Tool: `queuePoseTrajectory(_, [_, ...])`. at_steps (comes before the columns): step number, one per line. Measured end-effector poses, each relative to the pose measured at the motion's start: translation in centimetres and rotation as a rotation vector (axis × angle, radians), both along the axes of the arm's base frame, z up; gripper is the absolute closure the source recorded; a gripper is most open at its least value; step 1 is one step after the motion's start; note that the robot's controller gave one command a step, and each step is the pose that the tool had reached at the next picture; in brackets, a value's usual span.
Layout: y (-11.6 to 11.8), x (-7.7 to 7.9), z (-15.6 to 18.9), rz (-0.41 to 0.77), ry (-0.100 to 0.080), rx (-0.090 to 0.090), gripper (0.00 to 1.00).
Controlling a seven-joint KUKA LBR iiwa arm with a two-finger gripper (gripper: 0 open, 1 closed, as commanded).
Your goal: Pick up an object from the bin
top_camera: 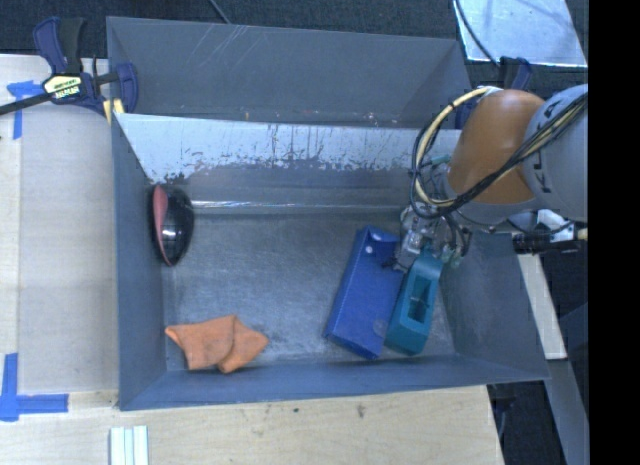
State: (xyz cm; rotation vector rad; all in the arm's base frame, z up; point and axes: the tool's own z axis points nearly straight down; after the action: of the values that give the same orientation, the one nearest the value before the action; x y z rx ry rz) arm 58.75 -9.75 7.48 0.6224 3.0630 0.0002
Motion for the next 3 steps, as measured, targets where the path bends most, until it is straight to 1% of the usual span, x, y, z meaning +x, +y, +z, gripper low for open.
queuePoseTrajectory(1, [0.3,-0.2,3.3,-0.001,0.018,0.003,1.0])
queuePoseTrajectory(2, [0.3,0.9,7.2,0.001,0.006,0.001,1.0])
queuePoseTrajectory(3, [-0.8,-1.0,11.1,0.012,0.021,0.004,1.0])
